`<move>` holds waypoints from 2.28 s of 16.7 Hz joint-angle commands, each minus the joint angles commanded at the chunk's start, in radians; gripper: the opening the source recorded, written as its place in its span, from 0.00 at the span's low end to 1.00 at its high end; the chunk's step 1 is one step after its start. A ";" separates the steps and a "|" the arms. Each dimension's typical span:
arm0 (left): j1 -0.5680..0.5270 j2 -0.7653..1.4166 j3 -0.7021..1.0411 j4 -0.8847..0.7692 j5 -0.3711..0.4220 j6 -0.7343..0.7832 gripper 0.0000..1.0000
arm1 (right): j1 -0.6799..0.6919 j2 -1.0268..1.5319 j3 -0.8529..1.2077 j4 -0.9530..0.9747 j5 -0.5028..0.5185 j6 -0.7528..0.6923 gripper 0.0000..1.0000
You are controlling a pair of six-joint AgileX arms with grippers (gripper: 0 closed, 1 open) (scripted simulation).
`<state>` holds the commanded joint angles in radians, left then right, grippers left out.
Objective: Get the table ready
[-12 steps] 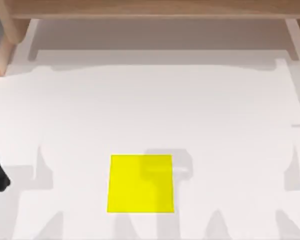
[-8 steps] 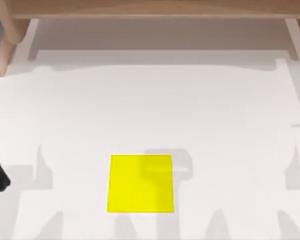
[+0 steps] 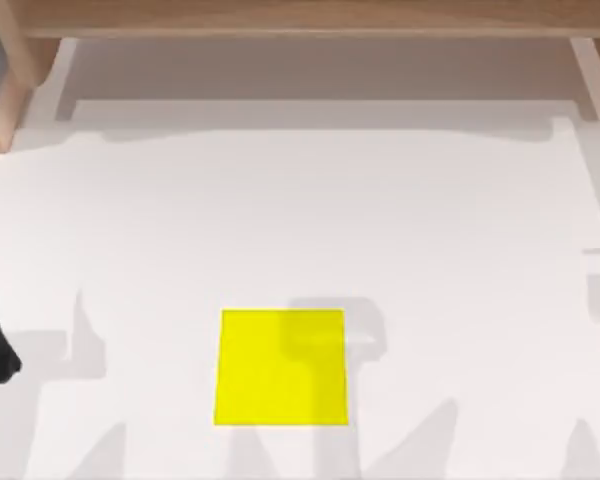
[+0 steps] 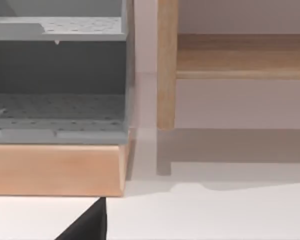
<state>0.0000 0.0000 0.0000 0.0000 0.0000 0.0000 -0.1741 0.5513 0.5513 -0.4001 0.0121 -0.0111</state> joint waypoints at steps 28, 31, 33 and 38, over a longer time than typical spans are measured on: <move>0.000 0.000 0.000 0.000 0.000 0.000 1.00 | -0.192 2.039 1.914 -0.949 -0.015 -0.116 1.00; 0.000 0.000 0.000 0.000 0.000 0.000 1.00 | -0.196 2.024 1.916 -0.973 -0.013 -0.123 1.00; 0.000 0.000 0.000 0.000 0.000 0.000 1.00 | -0.205 1.991 1.918 -1.008 -0.013 -0.134 1.00; 0.000 0.000 0.000 0.000 0.000 0.000 1.00 | -0.237 1.896 1.899 -1.071 -0.027 -0.165 1.00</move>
<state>0.0000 0.0000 0.0000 0.0000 0.0000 0.0000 -0.4112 2.4475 2.4506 -1.4715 -0.0149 -0.1758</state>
